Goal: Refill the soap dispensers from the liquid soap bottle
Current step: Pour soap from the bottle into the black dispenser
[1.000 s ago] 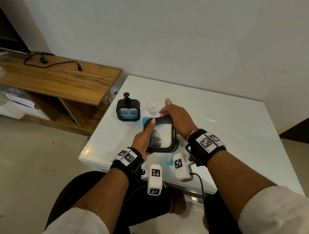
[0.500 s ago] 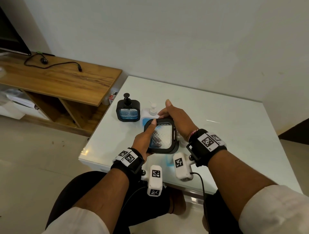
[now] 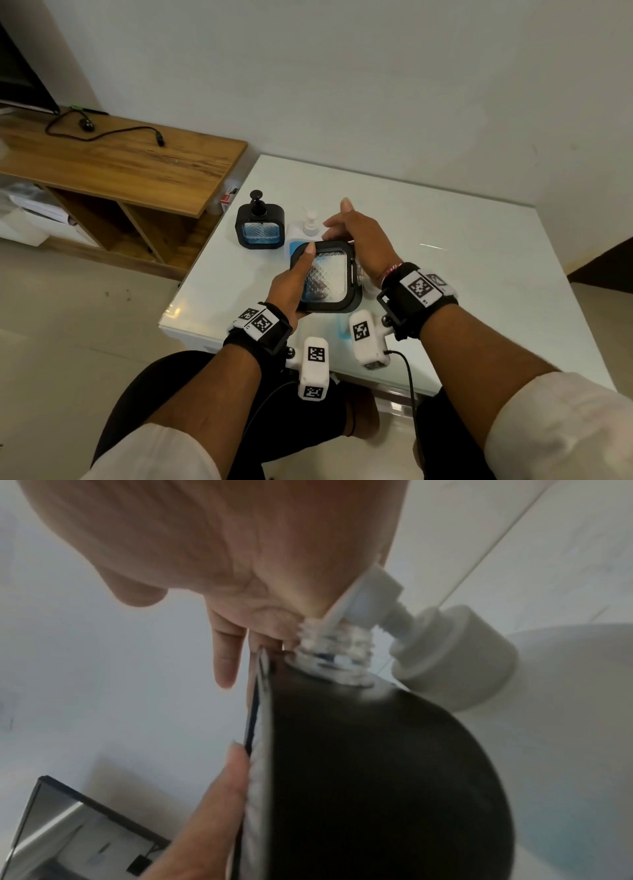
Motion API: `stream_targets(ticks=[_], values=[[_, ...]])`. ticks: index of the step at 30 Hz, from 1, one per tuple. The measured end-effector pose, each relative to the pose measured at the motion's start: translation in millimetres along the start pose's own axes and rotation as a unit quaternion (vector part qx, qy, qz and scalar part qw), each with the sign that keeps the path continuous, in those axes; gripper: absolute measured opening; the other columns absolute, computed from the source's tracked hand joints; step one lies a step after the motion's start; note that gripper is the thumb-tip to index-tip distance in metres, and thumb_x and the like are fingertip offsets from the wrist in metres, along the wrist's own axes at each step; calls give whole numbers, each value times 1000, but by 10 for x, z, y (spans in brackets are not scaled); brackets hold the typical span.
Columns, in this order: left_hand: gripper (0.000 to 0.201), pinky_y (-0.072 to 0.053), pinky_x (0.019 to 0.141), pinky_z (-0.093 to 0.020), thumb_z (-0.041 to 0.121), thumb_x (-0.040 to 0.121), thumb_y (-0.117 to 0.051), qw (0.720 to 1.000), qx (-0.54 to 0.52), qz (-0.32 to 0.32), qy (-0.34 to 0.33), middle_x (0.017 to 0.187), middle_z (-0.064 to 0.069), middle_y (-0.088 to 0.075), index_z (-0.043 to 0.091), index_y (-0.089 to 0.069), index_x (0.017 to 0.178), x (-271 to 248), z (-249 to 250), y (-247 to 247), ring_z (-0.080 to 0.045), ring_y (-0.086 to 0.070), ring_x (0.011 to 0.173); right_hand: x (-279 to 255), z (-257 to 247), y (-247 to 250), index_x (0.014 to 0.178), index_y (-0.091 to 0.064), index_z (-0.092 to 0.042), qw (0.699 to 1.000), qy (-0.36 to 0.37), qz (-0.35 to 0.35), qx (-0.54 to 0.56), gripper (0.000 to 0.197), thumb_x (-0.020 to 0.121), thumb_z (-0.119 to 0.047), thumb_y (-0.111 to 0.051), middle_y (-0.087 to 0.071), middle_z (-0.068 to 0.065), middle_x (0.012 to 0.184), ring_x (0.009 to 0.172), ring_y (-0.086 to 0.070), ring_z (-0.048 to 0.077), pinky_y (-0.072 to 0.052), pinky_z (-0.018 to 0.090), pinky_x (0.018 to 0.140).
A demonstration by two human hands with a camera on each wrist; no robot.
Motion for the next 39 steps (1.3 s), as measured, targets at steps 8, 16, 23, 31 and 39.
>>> stream_targets(ticks=[8, 16, 23, 31, 39], values=[[75, -62, 78, -40, 64, 59, -77, 1000, 0, 9, 10, 110, -7, -78, 17, -70, 117, 10, -12, 1, -26, -75, 99, -29, 26, -30, 99, -64, -17, 997, 68, 17, -42, 67, 81, -73, -33, -68, -4, 88, 84, -63, 12, -48, 27, 80], [72, -62, 79, -41, 63, 68, -77, 1000, -6, 14, 8, 111, -8, -78, 15, -70, 121, 19, 12, 25, -27, -75, 101, 19, -60, 30, 108, -62, -19, 997, 57, 37, 27, 60, 87, -64, -29, -69, 2, 100, 97, -62, 9, -43, 23, 83], [79, -62, 80, -41, 64, 63, -77, 1000, -3, 15, 5, 113, -9, -77, 14, -69, 123, 22, -1, 4, -28, -74, 102, -13, -9, 24, 106, -61, -14, 995, 89, 41, -8, 70, 80, -71, -30, -67, -3, 93, 89, -60, 2, -41, 18, 80], [78, -62, 82, -42, 68, 62, -77, 1000, 9, 19, 11, 115, -7, -77, 17, -69, 121, 41, -5, 8, -28, -74, 103, 1, -20, -16, 108, -60, -15, 993, 110, 21, -24, 66, 82, -68, -31, -65, -9, 94, 88, -58, -1, -42, 10, 79], [78, -62, 79, -40, 65, 59, -78, 1000, -2, 5, 3, 108, -7, -78, 15, -70, 119, 14, -6, 1, -27, -75, 100, 0, -12, 36, 109, -60, -14, 992, 119, 48, -3, 66, 82, -68, -32, -65, -6, 93, 92, -60, 7, -44, 16, 82]])
Point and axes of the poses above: each hand's wrist, its own x-axis towards the middle knuckle, its own y-axis out of the back of the hand, z = x × y, the point moved 5 cm from there along x, towards the middle knuckle
